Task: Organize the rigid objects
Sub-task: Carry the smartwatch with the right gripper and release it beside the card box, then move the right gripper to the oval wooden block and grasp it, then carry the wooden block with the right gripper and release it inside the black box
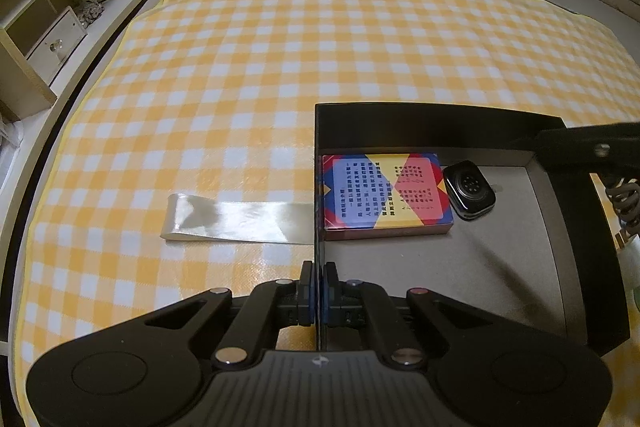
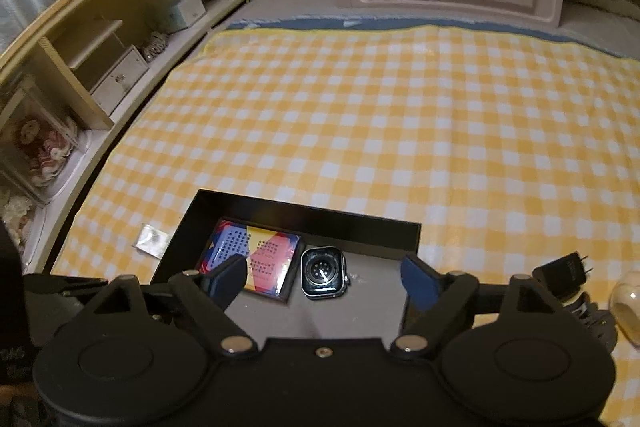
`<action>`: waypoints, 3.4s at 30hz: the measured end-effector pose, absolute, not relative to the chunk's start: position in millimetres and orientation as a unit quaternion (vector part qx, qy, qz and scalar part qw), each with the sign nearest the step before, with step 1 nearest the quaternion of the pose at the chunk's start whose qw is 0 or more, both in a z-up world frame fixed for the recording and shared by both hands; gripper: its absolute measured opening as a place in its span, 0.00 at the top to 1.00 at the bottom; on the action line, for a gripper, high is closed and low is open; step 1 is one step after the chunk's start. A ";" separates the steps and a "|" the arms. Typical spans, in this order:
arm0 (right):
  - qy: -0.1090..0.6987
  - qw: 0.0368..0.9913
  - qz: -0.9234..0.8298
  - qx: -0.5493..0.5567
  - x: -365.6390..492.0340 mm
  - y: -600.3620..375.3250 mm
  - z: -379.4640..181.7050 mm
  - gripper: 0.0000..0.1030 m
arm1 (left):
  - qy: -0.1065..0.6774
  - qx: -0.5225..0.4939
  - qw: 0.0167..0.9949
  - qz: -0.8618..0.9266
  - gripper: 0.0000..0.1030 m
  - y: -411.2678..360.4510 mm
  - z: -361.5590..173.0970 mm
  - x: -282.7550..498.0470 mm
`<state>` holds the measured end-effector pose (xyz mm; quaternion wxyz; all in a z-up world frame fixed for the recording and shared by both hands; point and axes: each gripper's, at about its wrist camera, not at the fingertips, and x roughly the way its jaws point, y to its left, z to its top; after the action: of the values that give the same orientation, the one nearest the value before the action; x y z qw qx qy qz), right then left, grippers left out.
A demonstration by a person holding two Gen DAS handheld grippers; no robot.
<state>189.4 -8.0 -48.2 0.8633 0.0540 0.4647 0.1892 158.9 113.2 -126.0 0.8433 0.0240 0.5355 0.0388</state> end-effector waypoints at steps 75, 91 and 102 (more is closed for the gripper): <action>0.572 0.768 0.249 -0.147 105.0 -192.5 -127.3 0.09 | 0.536 0.031 0.842 0.044 0.94 99.5 -128.4 163.8; 0.440 0.878 0.186 -0.030 120.4 -200.7 -32.7 0.09 | 0.537 0.032 0.842 0.046 0.94 94.6 -128.0 165.1; 0.416 0.877 0.231 0.063 133.8 -143.4 0.0 0.09 | 0.536 0.032 0.842 0.046 0.94 92.0 -127.9 165.7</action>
<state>133.8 -143.4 0.0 0.8772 0.0629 0.4162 0.2308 165.7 92.0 -127.9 0.8420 0.0319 0.5365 0.0462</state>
